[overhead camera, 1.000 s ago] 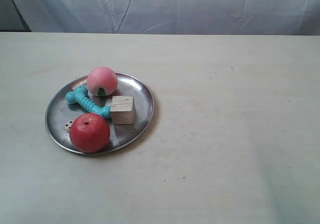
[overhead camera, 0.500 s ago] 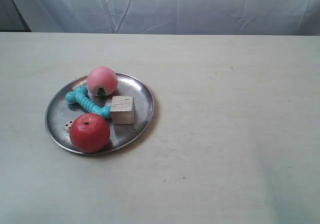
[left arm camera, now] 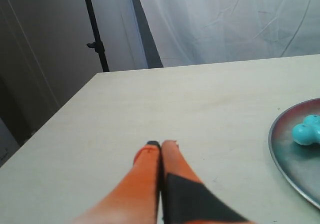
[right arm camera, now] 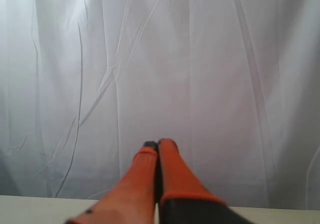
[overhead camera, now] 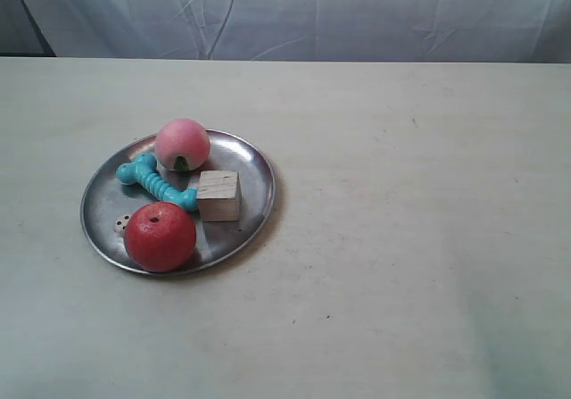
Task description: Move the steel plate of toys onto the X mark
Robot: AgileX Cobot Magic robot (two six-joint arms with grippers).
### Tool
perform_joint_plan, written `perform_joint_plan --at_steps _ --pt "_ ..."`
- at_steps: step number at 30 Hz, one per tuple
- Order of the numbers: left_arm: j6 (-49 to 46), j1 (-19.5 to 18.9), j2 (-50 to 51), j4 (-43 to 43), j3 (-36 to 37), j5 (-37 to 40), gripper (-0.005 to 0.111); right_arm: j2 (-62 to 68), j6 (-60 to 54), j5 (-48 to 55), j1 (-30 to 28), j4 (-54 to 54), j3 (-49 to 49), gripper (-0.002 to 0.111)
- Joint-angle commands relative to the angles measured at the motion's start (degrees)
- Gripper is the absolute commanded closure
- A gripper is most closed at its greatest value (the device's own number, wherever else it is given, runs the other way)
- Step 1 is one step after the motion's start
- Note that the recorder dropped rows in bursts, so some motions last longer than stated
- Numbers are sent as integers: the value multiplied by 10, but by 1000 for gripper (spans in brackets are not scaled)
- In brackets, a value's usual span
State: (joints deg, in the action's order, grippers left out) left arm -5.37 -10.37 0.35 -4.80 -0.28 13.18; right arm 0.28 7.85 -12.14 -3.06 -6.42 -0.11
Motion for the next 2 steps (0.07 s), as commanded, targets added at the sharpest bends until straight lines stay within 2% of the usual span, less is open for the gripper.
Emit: perform_joint_plan --at_steps 1,2 --pt "3 -1 -4 0 3 1 107 -3 -1 0 -3 2 1 109" --pt "3 -1 -4 0 3 1 107 -3 -1 0 -3 2 1 109"
